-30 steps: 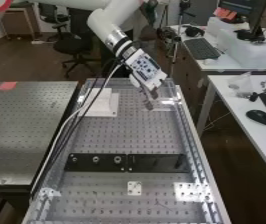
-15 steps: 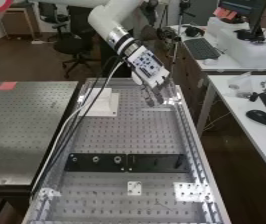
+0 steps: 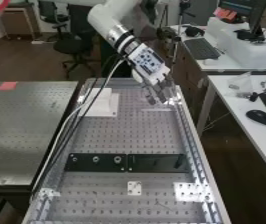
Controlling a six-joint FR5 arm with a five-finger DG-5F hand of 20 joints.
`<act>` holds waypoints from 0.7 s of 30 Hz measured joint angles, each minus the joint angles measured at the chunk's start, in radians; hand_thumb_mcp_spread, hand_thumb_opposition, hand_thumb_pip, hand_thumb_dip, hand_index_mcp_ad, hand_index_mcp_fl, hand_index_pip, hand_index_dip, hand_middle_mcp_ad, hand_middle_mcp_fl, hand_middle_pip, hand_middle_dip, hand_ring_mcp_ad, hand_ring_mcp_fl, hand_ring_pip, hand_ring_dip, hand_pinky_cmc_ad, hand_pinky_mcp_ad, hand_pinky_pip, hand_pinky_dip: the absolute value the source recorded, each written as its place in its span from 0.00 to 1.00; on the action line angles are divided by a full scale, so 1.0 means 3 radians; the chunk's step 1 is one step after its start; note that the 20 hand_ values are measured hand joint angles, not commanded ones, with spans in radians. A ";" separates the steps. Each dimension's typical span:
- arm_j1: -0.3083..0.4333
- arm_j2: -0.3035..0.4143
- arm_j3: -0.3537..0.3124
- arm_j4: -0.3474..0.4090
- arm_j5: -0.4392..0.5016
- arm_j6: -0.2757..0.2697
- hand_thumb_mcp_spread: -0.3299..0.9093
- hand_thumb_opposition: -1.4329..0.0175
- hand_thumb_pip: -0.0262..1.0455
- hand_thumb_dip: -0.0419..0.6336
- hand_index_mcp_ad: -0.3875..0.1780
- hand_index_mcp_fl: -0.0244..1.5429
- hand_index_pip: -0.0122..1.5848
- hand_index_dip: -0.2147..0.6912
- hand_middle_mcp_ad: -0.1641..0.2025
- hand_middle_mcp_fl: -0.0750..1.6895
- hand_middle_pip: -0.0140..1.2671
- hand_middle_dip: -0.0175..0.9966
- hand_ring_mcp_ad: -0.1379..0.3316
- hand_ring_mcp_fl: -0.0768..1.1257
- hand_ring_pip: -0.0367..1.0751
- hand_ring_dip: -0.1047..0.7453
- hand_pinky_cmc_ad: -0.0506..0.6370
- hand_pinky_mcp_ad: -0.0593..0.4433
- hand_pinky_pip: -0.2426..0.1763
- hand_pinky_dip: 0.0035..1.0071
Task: Grab the chopstick and place it in the clear container
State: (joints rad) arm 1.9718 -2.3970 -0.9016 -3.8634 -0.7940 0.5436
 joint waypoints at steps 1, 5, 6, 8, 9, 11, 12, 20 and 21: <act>0.0000 0.0010 -0.0005 0.0006 0.0009 -0.0008 0.59 0.41 0.75 0.53 0.34 0.48 0.42 0.16 0.56 0.57 0.40 0.43 0.41 0.43 0.26 0.43 0.62 0.76 0.36 0.94; -0.0002 0.0088 -0.0028 0.0034 0.0055 -0.0111 0.59 0.41 0.75 0.53 0.35 0.48 0.42 0.16 0.56 0.57 0.40 0.42 0.42 0.43 0.26 0.42 0.62 0.76 0.33 0.94; -0.0002 0.0102 -0.0032 0.0038 0.0062 -0.0130 0.59 0.41 0.74 0.53 0.35 0.47 0.42 0.16 0.56 0.56 0.40 0.42 0.42 0.43 0.26 0.42 0.62 0.76 0.33 0.94; -0.0002 0.0157 -0.0051 0.0056 0.0095 -0.0216 0.58 0.41 0.73 0.53 0.35 0.48 0.41 0.17 0.57 0.55 0.40 0.42 0.41 0.43 0.27 0.42 0.62 0.76 0.32 0.94; -0.0001 0.0174 -0.0057 0.0062 0.0105 -0.0248 0.57 0.41 0.73 0.53 0.35 0.47 0.41 0.17 0.56 0.55 0.40 0.42 0.41 0.42 0.27 0.42 0.62 0.76 0.32 0.94; 0.0001 0.0205 -0.0064 0.0068 0.0124 -0.0335 0.58 0.41 0.72 0.53 0.35 0.44 0.36 0.17 0.56 0.55 0.40 0.42 0.41 0.42 0.27 0.42 0.62 0.76 0.32 0.94; 0.0003 0.0219 -0.0062 0.0066 0.0128 -0.0395 0.56 0.41 0.71 0.53 0.35 0.43 0.31 0.17 0.56 0.54 0.40 0.42 0.42 0.42 0.27 0.42 0.62 0.76 0.32 0.94; 0.0021 0.0204 0.0084 -0.0096 0.0103 -0.0879 0.56 0.41 0.63 0.53 0.35 0.32 0.10 0.17 0.56 0.50 0.40 0.42 0.45 0.39 0.32 0.42 0.67 0.76 0.33 0.94; 0.0023 0.0197 0.0100 -0.0107 0.0106 -0.0923 0.55 0.41 0.61 0.53 0.35 0.32 0.09 0.17 0.57 0.49 0.40 0.42 0.48 0.39 0.32 0.42 0.68 0.77 0.33 0.95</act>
State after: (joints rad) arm 1.9788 -2.3379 -0.8716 -3.8955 -0.7622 0.2666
